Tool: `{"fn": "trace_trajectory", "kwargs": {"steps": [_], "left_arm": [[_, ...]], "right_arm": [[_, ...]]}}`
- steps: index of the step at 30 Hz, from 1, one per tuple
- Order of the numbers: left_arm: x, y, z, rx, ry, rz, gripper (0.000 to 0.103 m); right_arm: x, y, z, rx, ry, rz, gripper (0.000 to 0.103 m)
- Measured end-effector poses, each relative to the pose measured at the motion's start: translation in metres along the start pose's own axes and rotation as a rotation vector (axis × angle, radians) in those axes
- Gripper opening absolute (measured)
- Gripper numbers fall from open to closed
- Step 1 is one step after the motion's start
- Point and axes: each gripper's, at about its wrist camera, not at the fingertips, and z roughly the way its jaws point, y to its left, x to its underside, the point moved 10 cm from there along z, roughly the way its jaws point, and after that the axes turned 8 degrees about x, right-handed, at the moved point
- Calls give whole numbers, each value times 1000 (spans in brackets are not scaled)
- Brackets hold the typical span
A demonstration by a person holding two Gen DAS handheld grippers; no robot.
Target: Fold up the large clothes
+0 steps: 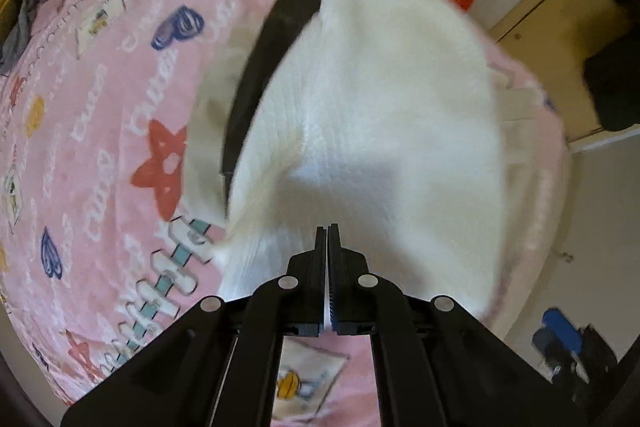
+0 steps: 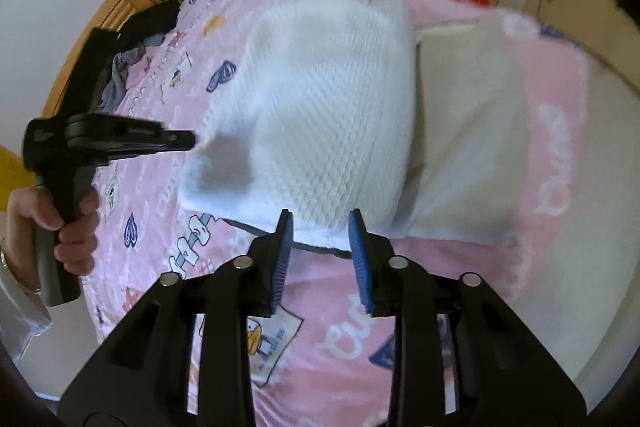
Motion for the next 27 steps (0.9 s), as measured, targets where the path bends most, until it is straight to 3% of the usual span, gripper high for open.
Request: {"fn": "trace_trajectory", "kwargs": {"steps": [2,3,7,11,14,16,22,27], "left_arm": [[10,-9,-34,40,-35,9,8],[18,-14,-55,47,-51,31,13],[45,-29,-117,7,-135,132,56],[71,-34,-164,33,-179,128,60],[84,-37,-196,48,-218,131,73],[93,-37,-216,52,-239,134,78],[122,-32,-248,51,-235,148,84],[134,-35,-277,43,-303,167,89]], "right_arm": [[-1,4,-38,-4,-48,15,61],[1,6,-56,-19,-80,18,63],[6,7,-123,30,-166,25,68],[15,1,-173,45,-248,111,82],[15,-1,-207,150,-342,87,90],[18,-5,-229,190,-379,98,90],[29,-7,-276,178,-412,136,90],[35,-4,-303,221,-434,123,93]]}}
